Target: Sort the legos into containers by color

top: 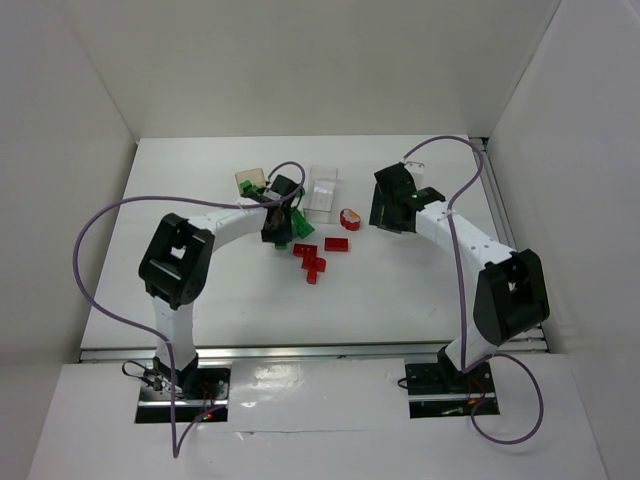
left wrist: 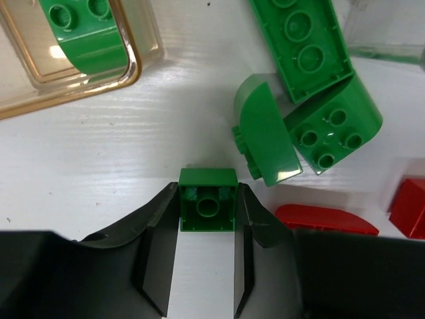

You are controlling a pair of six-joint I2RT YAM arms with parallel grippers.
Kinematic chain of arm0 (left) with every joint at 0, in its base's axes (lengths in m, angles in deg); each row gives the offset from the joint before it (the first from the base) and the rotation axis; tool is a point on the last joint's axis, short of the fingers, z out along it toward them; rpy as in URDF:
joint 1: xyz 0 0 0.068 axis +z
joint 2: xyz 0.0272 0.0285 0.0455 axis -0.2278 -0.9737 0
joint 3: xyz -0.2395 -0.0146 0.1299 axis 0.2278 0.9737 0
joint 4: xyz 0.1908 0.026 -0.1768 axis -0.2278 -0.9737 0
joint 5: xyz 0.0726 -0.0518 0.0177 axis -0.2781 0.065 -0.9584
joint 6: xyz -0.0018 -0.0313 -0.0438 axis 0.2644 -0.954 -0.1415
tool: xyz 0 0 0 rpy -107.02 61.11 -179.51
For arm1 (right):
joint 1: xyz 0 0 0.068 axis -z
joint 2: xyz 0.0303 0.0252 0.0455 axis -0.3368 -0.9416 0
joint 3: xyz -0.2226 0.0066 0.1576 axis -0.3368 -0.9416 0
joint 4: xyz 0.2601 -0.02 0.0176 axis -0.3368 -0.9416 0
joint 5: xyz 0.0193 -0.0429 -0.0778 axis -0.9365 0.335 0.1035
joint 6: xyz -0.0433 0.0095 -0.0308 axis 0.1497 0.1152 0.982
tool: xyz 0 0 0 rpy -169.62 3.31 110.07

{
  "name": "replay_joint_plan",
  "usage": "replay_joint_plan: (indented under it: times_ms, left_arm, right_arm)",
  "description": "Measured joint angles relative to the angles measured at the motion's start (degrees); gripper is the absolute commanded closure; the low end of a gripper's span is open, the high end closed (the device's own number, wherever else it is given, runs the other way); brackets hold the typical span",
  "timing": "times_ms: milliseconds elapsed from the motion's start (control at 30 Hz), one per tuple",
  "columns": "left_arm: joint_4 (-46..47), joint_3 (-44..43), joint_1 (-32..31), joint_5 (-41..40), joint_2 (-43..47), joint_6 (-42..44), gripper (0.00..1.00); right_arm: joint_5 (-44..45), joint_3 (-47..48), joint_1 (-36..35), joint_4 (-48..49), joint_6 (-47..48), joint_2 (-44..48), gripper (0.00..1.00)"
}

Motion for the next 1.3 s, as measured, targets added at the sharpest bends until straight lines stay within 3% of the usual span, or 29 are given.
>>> replay_joint_plan:
  times_ms: [233, 433, 600, 633, 767, 833, 933, 1167, 1300]
  left_arm:
    - [-4.70, -4.00, 0.11, -0.66, 2.05, 1.31, 0.69]
    - [-7.21, -13.88, 2.43, -1.57, 4.28, 2.10, 0.71]
    - [-7.89, -22.12, 7.02, -3.23, 1.20, 3.06, 0.68]
    - [-8.33, -23.69, 7.72, -3.52, -0.07, 3.08, 0.65]
    - [-9.77, -27.89, 10.38, -4.24, -5.92, 3.65, 0.19]
    - [-10.60, -28.39, 11.02, -4.50, -7.87, 3.96, 0.13]
    - [-12.41, -28.09, 11.28, -4.50, -8.68, 4.22, 0.13]
    - [-12.57, -23.61, 7.54, -3.82, -3.32, 4.28, 0.32]
    - [-12.24, -19.17, 1.60, -2.60, 0.90, 3.80, 0.30]
  right_arm:
    - [0.00, 0.00, 0.00, 0.00, 0.00, 0.00, 0.08]
    - [0.02, 0.00, 0.00, 0.02, 0.00, 0.00, 0.08]
    - [0.24, 0.00, 0.00, -0.02, 0.00, 0.00, 0.08]
    - [0.35, 0.00, 0.00, -0.04, 0.00, 0.00, 0.08]
    - [0.57, -0.02, 0.00, -0.31, -0.02, 0.00, 0.08]
    - [0.70, -0.02, 0.00, -0.39, 0.00, 0.00, 0.08]
    - [0.81, -0.02, 0.00, -0.52, -0.02, 0.00, 0.08]
    - [1.09, -0.04, 0.00, -0.68, 0.00, 0.02, 0.08]
    - [1.09, -0.31, 0.00, -0.66, 0.00, 0.02, 0.08]
